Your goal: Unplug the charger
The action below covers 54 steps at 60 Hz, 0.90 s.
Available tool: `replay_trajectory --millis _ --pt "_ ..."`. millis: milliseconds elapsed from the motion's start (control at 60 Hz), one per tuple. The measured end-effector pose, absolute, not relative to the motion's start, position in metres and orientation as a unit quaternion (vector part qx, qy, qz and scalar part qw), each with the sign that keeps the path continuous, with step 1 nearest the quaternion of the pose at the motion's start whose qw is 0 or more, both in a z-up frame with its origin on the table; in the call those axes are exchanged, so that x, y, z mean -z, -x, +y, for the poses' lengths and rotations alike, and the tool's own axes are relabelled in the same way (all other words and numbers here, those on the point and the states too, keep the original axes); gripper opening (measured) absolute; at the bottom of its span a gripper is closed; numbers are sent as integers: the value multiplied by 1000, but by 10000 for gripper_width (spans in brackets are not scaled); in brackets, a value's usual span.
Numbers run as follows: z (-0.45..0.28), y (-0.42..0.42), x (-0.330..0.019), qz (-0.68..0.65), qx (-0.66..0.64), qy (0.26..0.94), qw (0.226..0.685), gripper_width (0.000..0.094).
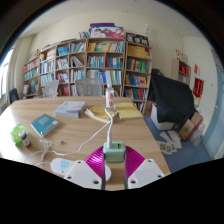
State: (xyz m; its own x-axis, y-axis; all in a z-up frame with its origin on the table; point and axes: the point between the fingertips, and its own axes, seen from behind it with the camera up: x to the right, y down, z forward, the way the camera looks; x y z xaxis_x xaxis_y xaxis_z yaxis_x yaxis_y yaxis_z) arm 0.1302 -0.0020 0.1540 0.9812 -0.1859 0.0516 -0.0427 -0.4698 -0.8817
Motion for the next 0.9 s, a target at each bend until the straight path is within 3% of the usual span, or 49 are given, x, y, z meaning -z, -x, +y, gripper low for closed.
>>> replay_trajectory --millis 83,200,400,517,583,633,900 --pt "-35 -154 -86 67 78 899 425 246" --pt "-67 -168 -26 78 66 939 329 258" --pt "-60 -174 9 58 65 953 291 311" --pt "-50 -168 8 58 51 955 288 407" --pt "-43 -166 -2 63 41 949 307 734" --pt "-44 -171 -7 65 50 946 313 828" --pt "-90 -149 -72 98 40 930 352 848"
